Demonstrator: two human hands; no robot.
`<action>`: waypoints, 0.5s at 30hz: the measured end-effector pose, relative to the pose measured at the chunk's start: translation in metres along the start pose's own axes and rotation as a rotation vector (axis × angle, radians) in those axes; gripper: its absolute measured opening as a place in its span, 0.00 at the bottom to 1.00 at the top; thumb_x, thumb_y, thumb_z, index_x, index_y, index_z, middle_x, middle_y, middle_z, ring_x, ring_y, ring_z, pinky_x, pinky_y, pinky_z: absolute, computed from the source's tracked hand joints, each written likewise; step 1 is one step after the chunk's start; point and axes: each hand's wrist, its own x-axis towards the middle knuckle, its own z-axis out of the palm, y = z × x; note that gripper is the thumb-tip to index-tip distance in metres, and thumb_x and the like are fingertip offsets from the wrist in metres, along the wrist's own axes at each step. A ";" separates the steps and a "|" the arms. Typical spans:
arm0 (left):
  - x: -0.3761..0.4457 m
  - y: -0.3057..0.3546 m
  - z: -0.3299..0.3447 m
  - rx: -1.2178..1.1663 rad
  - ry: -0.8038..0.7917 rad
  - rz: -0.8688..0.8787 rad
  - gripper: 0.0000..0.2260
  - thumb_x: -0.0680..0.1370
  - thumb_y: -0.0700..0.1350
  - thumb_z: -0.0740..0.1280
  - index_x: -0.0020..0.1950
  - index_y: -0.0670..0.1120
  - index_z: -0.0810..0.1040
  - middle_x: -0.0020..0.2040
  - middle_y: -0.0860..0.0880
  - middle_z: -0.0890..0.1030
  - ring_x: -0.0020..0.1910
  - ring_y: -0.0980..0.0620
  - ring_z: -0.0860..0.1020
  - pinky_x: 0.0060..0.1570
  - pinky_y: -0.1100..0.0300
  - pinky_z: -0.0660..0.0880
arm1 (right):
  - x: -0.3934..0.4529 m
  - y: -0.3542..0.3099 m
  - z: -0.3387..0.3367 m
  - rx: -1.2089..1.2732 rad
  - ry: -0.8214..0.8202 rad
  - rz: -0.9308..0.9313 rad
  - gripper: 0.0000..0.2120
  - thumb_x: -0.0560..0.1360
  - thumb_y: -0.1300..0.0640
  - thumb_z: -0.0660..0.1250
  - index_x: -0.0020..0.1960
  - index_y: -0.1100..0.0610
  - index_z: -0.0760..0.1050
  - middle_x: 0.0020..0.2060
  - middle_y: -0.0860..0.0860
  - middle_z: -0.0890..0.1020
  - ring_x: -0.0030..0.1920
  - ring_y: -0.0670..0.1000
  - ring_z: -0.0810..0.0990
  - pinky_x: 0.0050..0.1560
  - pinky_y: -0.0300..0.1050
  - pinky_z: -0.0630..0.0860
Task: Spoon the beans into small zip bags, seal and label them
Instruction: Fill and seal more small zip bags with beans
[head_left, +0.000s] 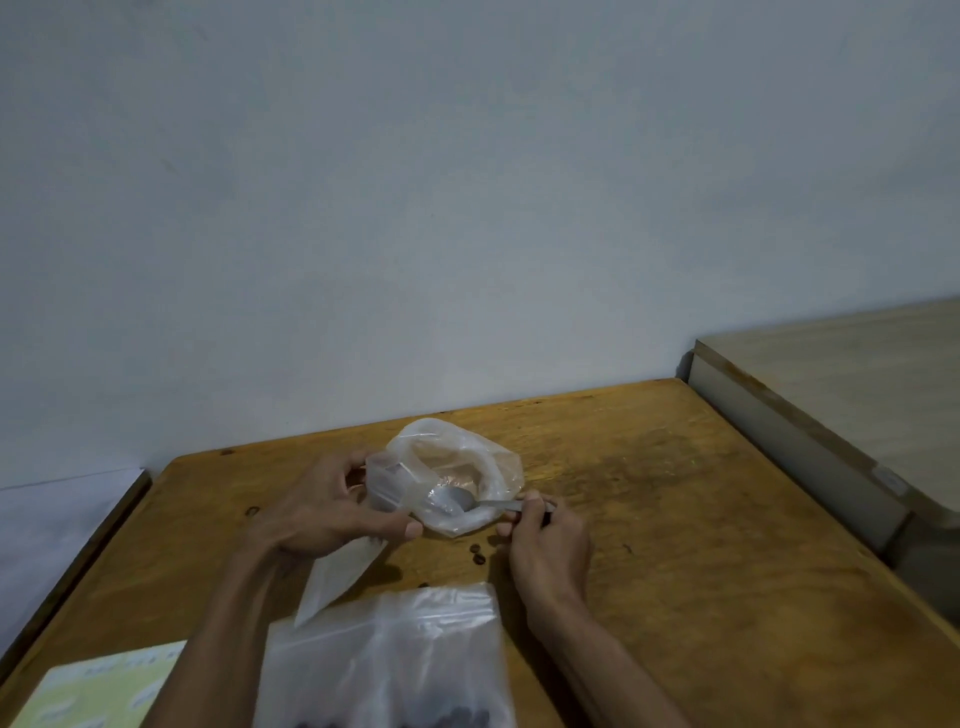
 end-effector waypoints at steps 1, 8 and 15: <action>-0.001 -0.001 0.000 -0.002 -0.009 -0.003 0.36 0.53 0.47 0.88 0.59 0.51 0.80 0.54 0.50 0.85 0.57 0.54 0.82 0.56 0.61 0.77 | 0.000 0.000 0.000 0.035 -0.010 0.035 0.12 0.83 0.54 0.60 0.43 0.52 0.78 0.35 0.51 0.86 0.35 0.47 0.84 0.33 0.38 0.77; 0.001 0.004 -0.001 -0.026 -0.035 0.019 0.38 0.50 0.48 0.88 0.57 0.51 0.80 0.51 0.53 0.86 0.53 0.59 0.82 0.56 0.62 0.76 | 0.000 -0.003 0.001 0.174 -0.097 0.133 0.10 0.83 0.56 0.61 0.47 0.55 0.79 0.37 0.54 0.85 0.33 0.47 0.82 0.35 0.41 0.80; -0.004 -0.010 -0.007 0.062 -0.078 -0.034 0.50 0.40 0.61 0.85 0.61 0.55 0.77 0.58 0.54 0.79 0.59 0.56 0.77 0.58 0.59 0.74 | -0.004 0.001 -0.007 -0.051 -0.105 -0.187 0.13 0.83 0.53 0.60 0.44 0.53 0.80 0.34 0.51 0.84 0.34 0.47 0.82 0.31 0.37 0.76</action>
